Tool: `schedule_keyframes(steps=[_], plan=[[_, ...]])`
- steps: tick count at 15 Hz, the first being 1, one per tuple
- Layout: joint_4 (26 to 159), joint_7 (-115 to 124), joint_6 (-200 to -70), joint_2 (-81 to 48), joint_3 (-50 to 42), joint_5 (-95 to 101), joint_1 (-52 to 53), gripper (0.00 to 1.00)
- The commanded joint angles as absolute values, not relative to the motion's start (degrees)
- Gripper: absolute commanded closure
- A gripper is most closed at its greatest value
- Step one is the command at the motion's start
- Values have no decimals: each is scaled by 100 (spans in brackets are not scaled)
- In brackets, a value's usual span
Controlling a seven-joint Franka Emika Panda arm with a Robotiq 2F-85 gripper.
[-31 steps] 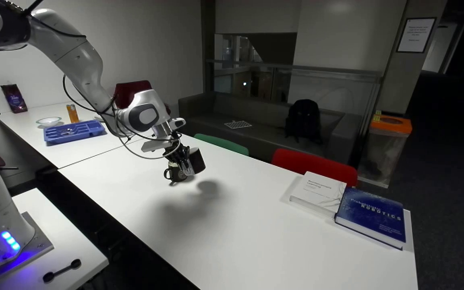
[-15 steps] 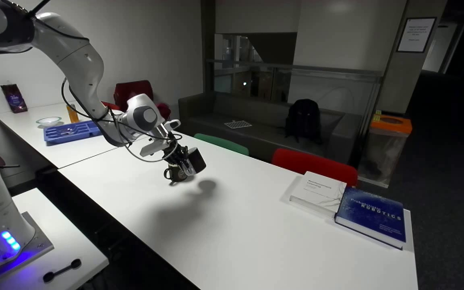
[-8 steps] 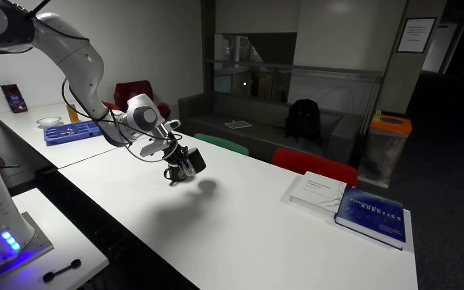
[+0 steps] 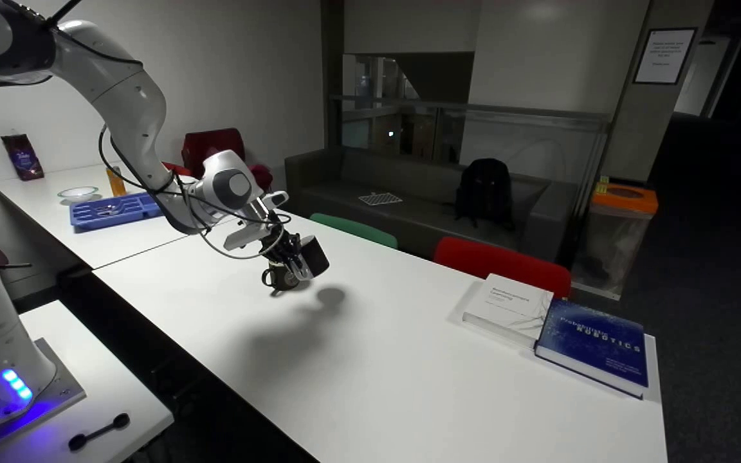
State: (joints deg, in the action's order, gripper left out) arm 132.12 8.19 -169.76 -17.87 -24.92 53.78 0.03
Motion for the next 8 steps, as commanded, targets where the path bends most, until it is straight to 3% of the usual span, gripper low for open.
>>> schedule_keyframes(steps=[1,4,5,8], plan=[[13212,819,-16976,-1787,-2492,5378,3,80],[13212,819,-16976,-1787,-2492,5378,3,80],[13212,819,-16976,-1787,-2492,5378,3,95],[13183,873,-16977,-1919,-2524,5415,22,95]])
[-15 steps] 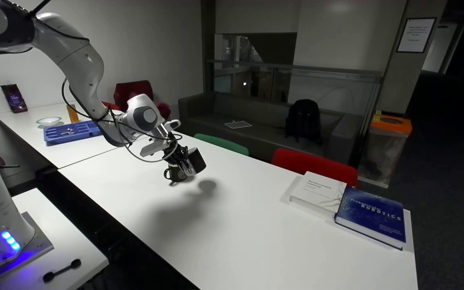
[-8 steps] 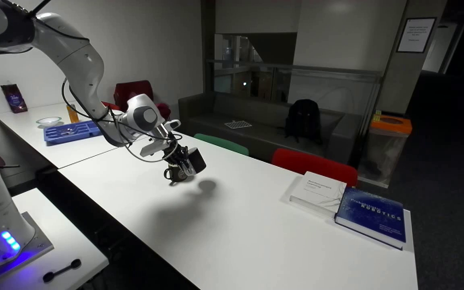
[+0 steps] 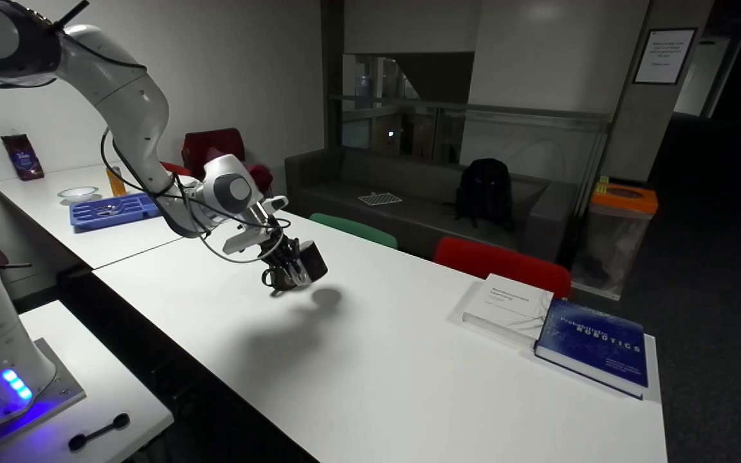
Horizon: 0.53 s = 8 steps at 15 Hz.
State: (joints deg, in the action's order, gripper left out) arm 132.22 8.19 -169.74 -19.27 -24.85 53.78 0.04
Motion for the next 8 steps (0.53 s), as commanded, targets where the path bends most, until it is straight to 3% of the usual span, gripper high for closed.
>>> schedule_keyframes(steps=[1,8], plan=[[13166,899,-16988,-1971,-2552,5434,25,95],[13073,1015,-16997,-2105,-2685,5526,99,95]])
